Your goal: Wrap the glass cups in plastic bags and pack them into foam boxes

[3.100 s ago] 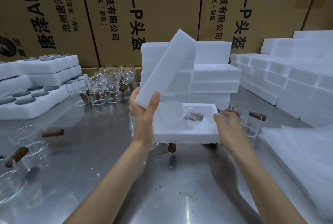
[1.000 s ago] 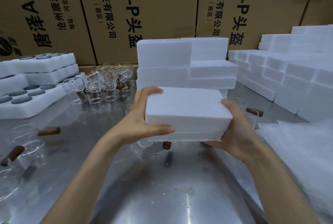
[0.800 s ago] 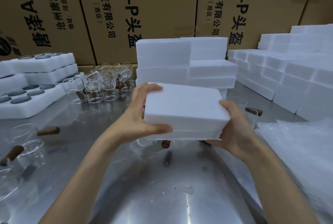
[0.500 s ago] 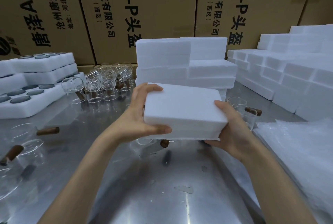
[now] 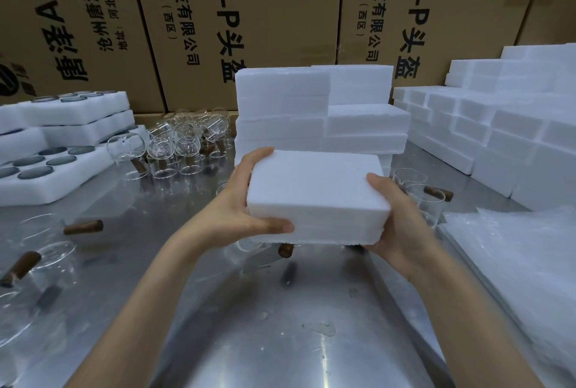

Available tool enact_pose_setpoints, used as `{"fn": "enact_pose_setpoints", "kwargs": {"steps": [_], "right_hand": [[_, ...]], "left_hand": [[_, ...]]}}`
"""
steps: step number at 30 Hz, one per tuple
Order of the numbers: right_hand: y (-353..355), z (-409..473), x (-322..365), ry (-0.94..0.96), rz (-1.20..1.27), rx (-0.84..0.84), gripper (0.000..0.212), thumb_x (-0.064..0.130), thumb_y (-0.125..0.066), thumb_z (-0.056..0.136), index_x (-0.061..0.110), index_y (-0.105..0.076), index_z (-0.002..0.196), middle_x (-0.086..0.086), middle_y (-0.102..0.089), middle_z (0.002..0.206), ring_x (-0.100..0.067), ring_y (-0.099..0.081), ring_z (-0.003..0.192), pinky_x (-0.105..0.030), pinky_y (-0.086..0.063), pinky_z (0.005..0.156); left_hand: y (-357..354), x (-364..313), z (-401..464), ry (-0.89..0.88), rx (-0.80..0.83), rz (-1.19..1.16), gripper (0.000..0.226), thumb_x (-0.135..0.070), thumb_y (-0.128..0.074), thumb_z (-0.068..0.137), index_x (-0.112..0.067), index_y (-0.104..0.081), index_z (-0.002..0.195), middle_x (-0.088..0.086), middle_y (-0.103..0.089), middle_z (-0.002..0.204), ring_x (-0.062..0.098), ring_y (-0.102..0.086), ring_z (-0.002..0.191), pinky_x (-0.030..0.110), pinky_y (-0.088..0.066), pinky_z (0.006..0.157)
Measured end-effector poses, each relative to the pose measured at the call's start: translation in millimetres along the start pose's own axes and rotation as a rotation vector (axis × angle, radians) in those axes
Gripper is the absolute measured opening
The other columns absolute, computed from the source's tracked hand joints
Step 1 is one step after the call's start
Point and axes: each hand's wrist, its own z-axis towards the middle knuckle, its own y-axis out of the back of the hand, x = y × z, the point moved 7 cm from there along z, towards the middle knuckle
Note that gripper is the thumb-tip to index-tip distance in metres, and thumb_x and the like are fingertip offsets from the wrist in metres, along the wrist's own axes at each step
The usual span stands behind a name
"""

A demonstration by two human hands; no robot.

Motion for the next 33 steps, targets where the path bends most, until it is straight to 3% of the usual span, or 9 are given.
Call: {"fn": "enact_pose_setpoints", "kwargs": {"steps": [5,9,11,13,16,21,25,29,33], "right_hand": [[1,-2,2,0.016,-0.003,-0.022,0.03,0.041,-0.055,0.085,0.021,-0.064,0.106,-0.005,-0.071,0.096,-0.024,-0.064,0.083,-0.038,-0.046,0.067],[-1,-7,12,0.09,0.069,-0.008,0.03,0.038,-0.052,0.086,0.018,-0.066,0.102,-0.004,-0.071,0.09,-0.022,-0.062,0.075,-0.033,-0.039,0.061],[-4,-10,20,0.146,0.107,0.017,0.033,0.036,-0.052,0.084,0.014,-0.065,0.105,-0.004,-0.071,0.091,-0.02,-0.063,0.074,-0.029,-0.04,0.057],[-6,-13,29,0.219,0.091,0.018,0.046,0.034,-0.059,0.077,0.008,-0.06,0.115,-0.006,-0.069,0.099,-0.019,-0.064,0.081,-0.026,-0.046,0.056],[-8,-16,37,0.302,0.044,-0.002,0.06,0.034,-0.054,0.071,0.004,-0.053,0.124,-0.013,-0.061,0.107,-0.027,-0.053,0.091,-0.034,-0.034,0.063],[-3,-23,45,0.289,0.067,-0.026,0.06,0.034,-0.059,0.072,0.004,-0.053,0.125,-0.012,-0.064,0.109,-0.03,-0.058,0.094,-0.037,-0.042,0.068],[12,-31,59,0.219,0.035,-0.065,0.051,0.046,-0.064,0.068,0.022,-0.062,0.114,0.001,-0.07,0.107,-0.019,-0.065,0.097,-0.032,-0.053,0.072],[36,-39,64,0.102,0.028,-0.119,0.066,0.052,-0.076,0.06,0.03,-0.056,0.118,-0.001,-0.063,0.109,-0.022,-0.065,0.091,-0.035,-0.057,0.064],[75,-37,86,0.102,0.176,-0.288,0.039,0.034,-0.075,0.072,0.026,-0.055,0.105,-0.006,-0.057,0.109,-0.024,-0.061,0.093,-0.039,-0.055,0.071]], "left_hand": [[-2,-2,0,0.046,0.028,-0.104,0.106,-0.072,-0.079,0.046,-0.066,-0.017,0.133,-0.044,-0.038,0.126,-0.021,-0.045,0.112,0.013,-0.043,0.088],[4,-2,6,0.089,-0.085,-0.397,0.111,-0.085,-0.066,0.051,-0.046,-0.023,0.145,-0.013,-0.035,0.152,0.012,-0.038,0.137,0.051,-0.029,0.113],[3,-7,7,0.095,-0.08,-0.456,0.106,-0.08,-0.066,0.059,-0.031,-0.031,0.147,-0.003,-0.044,0.147,0.017,-0.045,0.133,0.051,-0.031,0.112],[-2,-12,8,0.139,-0.038,-0.519,0.085,-0.069,-0.065,0.069,-0.021,-0.048,0.137,0.0,-0.06,0.133,0.018,-0.057,0.122,0.039,-0.046,0.101],[-11,-19,9,0.205,0.014,-0.556,0.056,-0.052,-0.07,0.071,-0.021,-0.064,0.117,0.0,-0.072,0.11,0.015,-0.07,0.095,0.028,-0.055,0.07],[-16,-21,16,0.264,-0.027,-0.586,0.055,-0.048,-0.076,0.063,-0.02,-0.068,0.11,0.001,-0.074,0.104,0.018,-0.07,0.086,0.031,-0.049,0.069],[-32,-27,22,0.325,-0.061,-0.74,0.043,-0.043,-0.082,0.062,-0.02,-0.075,0.097,0.002,-0.075,0.097,0.018,-0.072,0.075,0.026,-0.052,0.052],[-63,-40,39,0.417,-0.064,-0.742,0.059,-0.051,-0.082,0.058,-0.023,-0.07,0.108,0.003,-0.073,0.106,0.026,-0.068,0.102,0.043,-0.054,0.088],[-101,-69,62,0.42,-0.003,-0.648,0.074,-0.069,-0.069,0.059,-0.024,-0.063,0.118,0.001,-0.071,0.109,0.025,-0.064,0.105,0.04,-0.053,0.09]]}}
